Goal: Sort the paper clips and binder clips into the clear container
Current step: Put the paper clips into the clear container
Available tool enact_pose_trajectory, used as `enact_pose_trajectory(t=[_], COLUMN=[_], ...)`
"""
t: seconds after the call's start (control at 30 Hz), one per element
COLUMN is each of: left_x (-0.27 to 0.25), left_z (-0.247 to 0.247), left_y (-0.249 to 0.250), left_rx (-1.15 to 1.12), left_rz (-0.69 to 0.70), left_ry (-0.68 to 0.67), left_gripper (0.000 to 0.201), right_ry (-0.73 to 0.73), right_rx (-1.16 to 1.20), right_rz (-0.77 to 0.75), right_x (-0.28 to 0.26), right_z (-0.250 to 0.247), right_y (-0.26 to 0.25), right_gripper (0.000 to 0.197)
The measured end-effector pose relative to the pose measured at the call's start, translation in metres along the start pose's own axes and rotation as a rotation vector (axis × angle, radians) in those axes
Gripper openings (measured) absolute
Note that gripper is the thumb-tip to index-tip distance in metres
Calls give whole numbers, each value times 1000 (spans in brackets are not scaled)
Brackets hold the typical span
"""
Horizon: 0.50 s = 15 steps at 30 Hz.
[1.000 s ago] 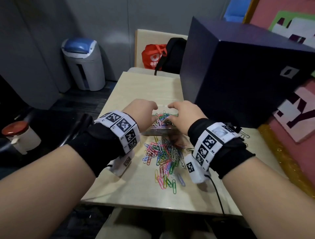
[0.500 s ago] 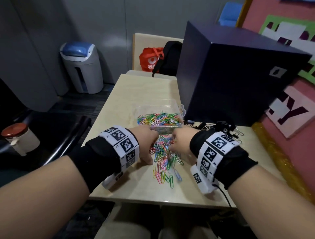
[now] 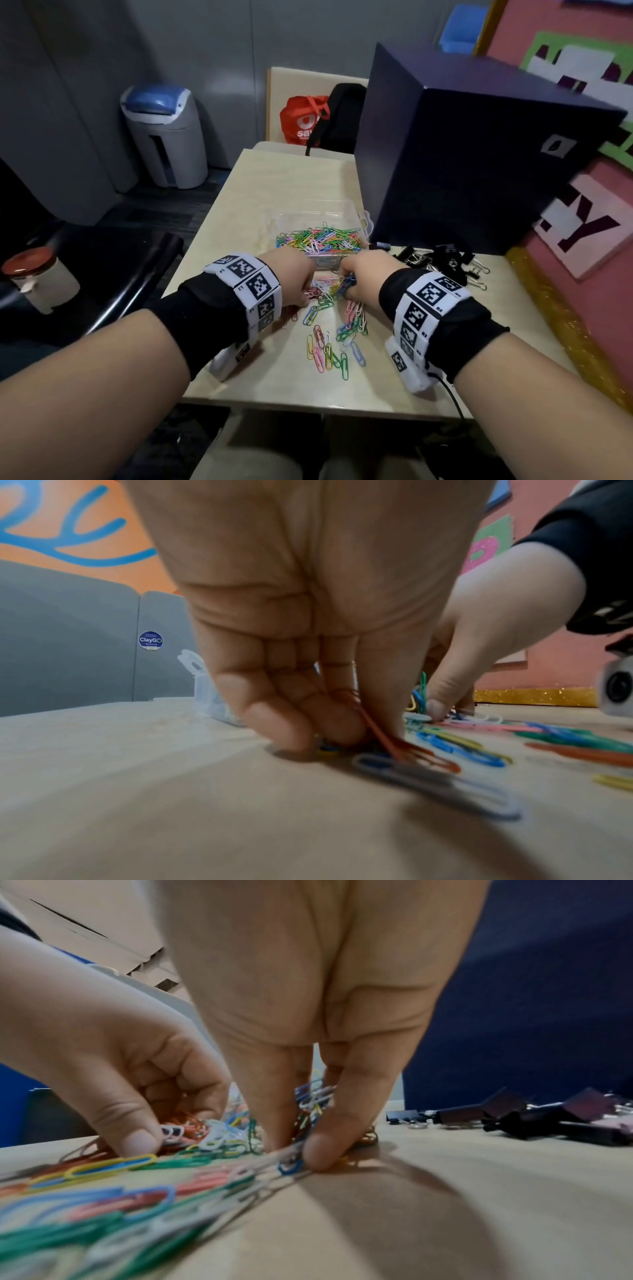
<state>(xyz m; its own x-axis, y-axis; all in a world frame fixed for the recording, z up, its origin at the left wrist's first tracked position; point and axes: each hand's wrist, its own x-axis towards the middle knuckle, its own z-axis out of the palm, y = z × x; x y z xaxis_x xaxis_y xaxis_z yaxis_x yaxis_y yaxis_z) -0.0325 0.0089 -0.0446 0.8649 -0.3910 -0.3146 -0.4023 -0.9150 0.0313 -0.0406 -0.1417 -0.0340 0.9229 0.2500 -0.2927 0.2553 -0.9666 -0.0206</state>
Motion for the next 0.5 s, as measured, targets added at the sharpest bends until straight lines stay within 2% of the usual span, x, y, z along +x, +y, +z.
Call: enact_pose_trajectory(t=[0.27,0.37,0.5], left_x=[-1,-1,4], left_z=[-18,-32,-44], left_y=[-8,-15,-25], left_rx=[-59,-147,-241], left_rz=[20,16,-41], left_ry=[110,237,385], left_gripper=[18,17,22], right_ry=[134,213,391], right_rx=[180,341,505], right_rz=[19,4,49], right_x=[4,12,29], right_z=[-24,-34,-33], right_y=[11,14,10], right_gripper=[22,21,20])
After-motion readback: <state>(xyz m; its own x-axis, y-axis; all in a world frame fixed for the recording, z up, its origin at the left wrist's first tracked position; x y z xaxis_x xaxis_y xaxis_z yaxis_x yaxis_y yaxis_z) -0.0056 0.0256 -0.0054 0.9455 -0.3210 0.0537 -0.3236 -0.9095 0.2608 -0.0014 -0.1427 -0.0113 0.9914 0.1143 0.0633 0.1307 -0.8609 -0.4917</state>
